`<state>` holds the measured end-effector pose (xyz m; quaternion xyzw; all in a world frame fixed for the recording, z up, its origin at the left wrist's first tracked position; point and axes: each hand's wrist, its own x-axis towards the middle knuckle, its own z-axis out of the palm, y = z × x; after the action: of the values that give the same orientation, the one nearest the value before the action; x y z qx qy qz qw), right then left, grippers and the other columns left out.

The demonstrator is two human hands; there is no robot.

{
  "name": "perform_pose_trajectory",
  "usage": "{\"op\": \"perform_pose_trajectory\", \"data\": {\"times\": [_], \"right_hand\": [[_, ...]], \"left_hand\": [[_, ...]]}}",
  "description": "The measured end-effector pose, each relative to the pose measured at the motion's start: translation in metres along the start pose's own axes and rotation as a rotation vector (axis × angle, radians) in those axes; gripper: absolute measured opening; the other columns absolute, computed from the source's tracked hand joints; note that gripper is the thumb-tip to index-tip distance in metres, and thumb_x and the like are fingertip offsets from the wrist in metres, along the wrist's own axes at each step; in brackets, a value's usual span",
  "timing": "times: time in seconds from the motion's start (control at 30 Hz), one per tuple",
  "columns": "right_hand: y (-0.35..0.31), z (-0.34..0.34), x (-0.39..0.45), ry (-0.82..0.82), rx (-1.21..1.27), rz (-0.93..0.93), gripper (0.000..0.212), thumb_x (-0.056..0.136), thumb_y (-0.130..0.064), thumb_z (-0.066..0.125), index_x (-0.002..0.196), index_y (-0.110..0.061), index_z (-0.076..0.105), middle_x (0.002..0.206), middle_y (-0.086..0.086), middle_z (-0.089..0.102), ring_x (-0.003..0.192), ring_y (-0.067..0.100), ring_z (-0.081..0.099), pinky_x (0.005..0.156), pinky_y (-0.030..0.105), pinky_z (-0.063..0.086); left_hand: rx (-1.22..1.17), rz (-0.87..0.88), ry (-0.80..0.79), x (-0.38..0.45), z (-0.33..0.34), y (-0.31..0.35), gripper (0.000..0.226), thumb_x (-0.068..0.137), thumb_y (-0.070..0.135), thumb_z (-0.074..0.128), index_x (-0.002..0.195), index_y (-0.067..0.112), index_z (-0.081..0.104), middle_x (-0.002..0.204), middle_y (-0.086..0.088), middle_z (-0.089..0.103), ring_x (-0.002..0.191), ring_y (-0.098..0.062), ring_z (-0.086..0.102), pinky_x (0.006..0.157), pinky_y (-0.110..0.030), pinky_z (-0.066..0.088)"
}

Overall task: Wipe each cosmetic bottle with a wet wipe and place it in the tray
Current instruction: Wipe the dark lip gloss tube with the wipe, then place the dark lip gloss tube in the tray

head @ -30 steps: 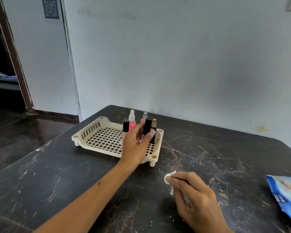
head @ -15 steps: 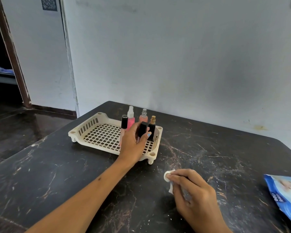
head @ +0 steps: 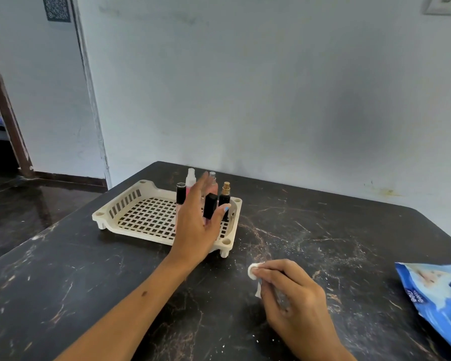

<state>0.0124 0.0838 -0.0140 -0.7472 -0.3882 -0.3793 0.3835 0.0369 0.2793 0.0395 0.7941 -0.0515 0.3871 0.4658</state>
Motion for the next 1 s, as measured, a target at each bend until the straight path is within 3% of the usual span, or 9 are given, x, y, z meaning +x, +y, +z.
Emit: {"op": "perform_pose_trajectory", "data": {"times": [0.17,0.27,0.37,0.4,0.57,0.7,0.8,0.87,1.0], "right_hand": [[0.003,-0.004,0.001,0.02,-0.057,0.02,0.021,0.081,0.006,0.065,0.095,-0.006,0.075,0.098,0.0,0.068,0.083,0.01,0.066,0.069,0.027,0.056],[-0.003,-0.008,0.013,0.071,-0.036,0.015,0.019,0.085,0.006,0.061,0.095,-0.002,0.074,0.098,0.006,0.068,0.086,0.018,0.067,0.073,0.031,0.055],[-0.024,-0.037,0.012,0.167,0.025,0.071,0.018,0.082,0.013,0.065,0.092,0.002,0.074,0.094,0.009,0.069,0.086,0.019,0.067,0.077,0.029,0.055],[-0.033,-0.057,0.006,0.17,0.039,0.106,0.017,0.081,0.014,0.065,0.092,0.003,0.073,0.092,0.01,0.069,0.084,0.019,0.066,0.077,0.028,0.054],[-0.073,-0.165,-0.053,0.244,0.012,0.264,0.016,0.073,0.021,0.064,0.08,0.007,0.068,0.086,0.016,0.069,0.077,0.025,0.066,0.072,0.029,0.053],[-0.089,-0.235,-0.11,0.335,-0.076,0.403,0.018,0.07,0.017,0.057,0.075,0.006,0.069,0.083,0.017,0.066,0.076,0.024,0.065,0.072,0.027,0.052],[-0.096,-0.269,-0.165,0.422,-0.174,0.536,0.017,0.07,0.014,0.055,0.073,0.004,0.069,0.079,0.016,0.064,0.073,0.021,0.063,0.068,0.025,0.051],[-0.095,-0.28,-0.206,0.462,-0.248,0.628,0.015,0.072,0.007,0.055,0.073,0.002,0.069,0.078,0.014,0.064,0.073,0.019,0.063,0.066,0.024,0.051],[-0.074,-0.278,-0.299,0.503,-0.377,0.926,0.011,0.074,-0.005,0.058,0.073,-0.004,0.068,0.079,0.001,0.065,0.073,0.007,0.062,0.07,0.015,0.046]], "left_hand": [[0.097,0.256,0.181,-0.004,-0.002,0.022,0.059,0.089,0.006,0.059,0.14,0.008,0.03,0.142,-0.015,0.035,0.133,-0.021,0.035,0.109,-0.021,0.03],[0.134,0.337,0.168,-0.002,-0.013,0.033,0.045,0.092,0.011,0.052,0.134,0.011,0.038,0.132,-0.019,0.044,0.124,-0.027,0.045,0.105,-0.036,0.038],[0.076,0.339,0.018,-0.02,-0.011,0.067,0.027,0.093,0.021,0.046,0.117,0.032,0.047,0.11,0.005,0.059,0.104,0.005,0.054,0.093,-0.016,0.041],[0.031,0.322,-0.042,-0.033,-0.003,0.08,0.024,0.094,0.021,0.046,0.115,0.031,0.051,0.109,0.011,0.058,0.102,0.008,0.054,0.091,-0.015,0.041],[-0.248,0.193,-0.382,-0.137,0.056,0.146,0.03,0.093,0.03,0.046,0.119,0.021,0.06,0.115,0.002,0.065,0.104,-0.015,0.062,0.091,-0.039,0.048],[-0.417,0.155,-0.618,-0.221,0.098,0.206,0.028,0.091,0.025,0.05,0.117,0.03,0.059,0.109,0.007,0.068,0.092,0.006,0.063,0.084,-0.016,0.048],[-0.537,0.019,-0.802,-0.272,0.133,0.227,0.034,0.088,0.025,0.051,0.121,0.028,0.059,0.113,0.005,0.068,0.098,-0.001,0.065,0.086,-0.022,0.049],[-0.536,-0.07,-0.952,-0.301,0.156,0.228,0.035,0.087,0.024,0.052,0.122,0.027,0.058,0.113,0.008,0.067,0.101,-0.001,0.064,0.086,-0.018,0.049],[-0.388,-0.259,-1.254,-0.36,0.213,0.209,0.033,0.09,0.01,0.051,0.121,0.018,0.061,0.11,0.01,0.066,0.102,-0.001,0.062,0.087,-0.014,0.047]]}}
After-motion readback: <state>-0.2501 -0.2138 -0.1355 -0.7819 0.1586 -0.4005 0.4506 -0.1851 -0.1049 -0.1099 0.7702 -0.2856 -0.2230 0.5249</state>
